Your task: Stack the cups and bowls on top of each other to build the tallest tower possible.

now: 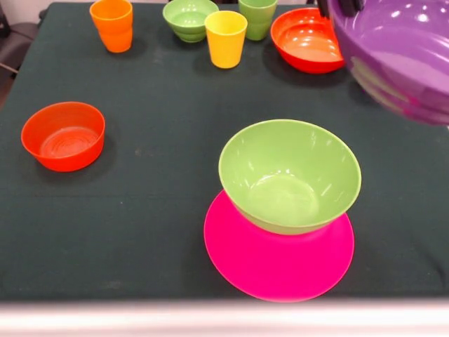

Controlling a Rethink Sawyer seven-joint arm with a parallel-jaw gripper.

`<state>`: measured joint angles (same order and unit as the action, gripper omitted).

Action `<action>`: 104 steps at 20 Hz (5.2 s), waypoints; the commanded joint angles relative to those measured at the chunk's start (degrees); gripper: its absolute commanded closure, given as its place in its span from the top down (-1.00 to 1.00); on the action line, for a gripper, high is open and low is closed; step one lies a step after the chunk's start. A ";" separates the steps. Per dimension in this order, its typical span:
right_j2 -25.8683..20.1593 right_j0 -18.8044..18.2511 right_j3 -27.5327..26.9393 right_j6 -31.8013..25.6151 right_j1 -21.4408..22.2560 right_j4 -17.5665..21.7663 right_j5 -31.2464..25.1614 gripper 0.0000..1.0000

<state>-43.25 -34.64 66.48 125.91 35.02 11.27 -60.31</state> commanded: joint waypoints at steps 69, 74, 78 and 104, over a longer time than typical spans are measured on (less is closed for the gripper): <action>-4.98 -7.39 -8.54 -28.91 -14.54 5.27 -1.04 -1.00; -5.03 -8.94 -3.22 -27.66 -14.46 5.44 3.67 -1.00; -5.31 -9.69 -2.32 -28.34 -14.92 6.12 4.94 -1.00; -5.58 -10.86 6.68 -23.30 -10.58 7.44 10.50 -1.00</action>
<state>-47.50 -47.32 70.34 114.05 21.35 15.66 -51.20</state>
